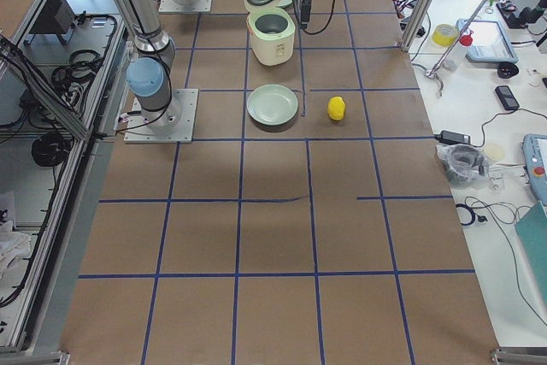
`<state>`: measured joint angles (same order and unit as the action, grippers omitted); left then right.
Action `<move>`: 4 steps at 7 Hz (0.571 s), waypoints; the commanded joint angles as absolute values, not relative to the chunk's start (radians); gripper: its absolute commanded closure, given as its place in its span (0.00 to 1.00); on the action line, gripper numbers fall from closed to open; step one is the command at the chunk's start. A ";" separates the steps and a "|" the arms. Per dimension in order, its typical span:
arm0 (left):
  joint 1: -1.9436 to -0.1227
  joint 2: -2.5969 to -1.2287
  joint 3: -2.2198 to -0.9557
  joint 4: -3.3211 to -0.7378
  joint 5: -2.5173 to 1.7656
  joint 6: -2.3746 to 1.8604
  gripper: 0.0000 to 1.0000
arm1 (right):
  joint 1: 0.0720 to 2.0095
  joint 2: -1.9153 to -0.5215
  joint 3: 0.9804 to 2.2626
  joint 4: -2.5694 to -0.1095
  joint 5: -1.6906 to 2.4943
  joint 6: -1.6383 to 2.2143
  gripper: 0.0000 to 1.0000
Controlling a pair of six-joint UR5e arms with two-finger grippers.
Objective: Press rice cooker button
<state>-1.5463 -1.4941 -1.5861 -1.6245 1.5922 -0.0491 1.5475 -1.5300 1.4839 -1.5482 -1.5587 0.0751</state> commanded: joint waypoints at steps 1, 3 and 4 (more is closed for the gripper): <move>-1.546 -1.494 -1.586 -1.624 1.592 -0.049 0.00 | 1.549 -1.546 1.488 -1.545 -1.568 0.107 0.00; -1.546 -1.494 -1.586 -1.624 1.592 -0.049 0.00 | 1.549 -1.546 1.488 -1.542 -1.566 0.106 0.00; -1.546 -1.494 -1.586 -1.624 1.592 -0.049 0.00 | 1.549 -1.546 1.488 -1.540 -1.568 0.107 0.00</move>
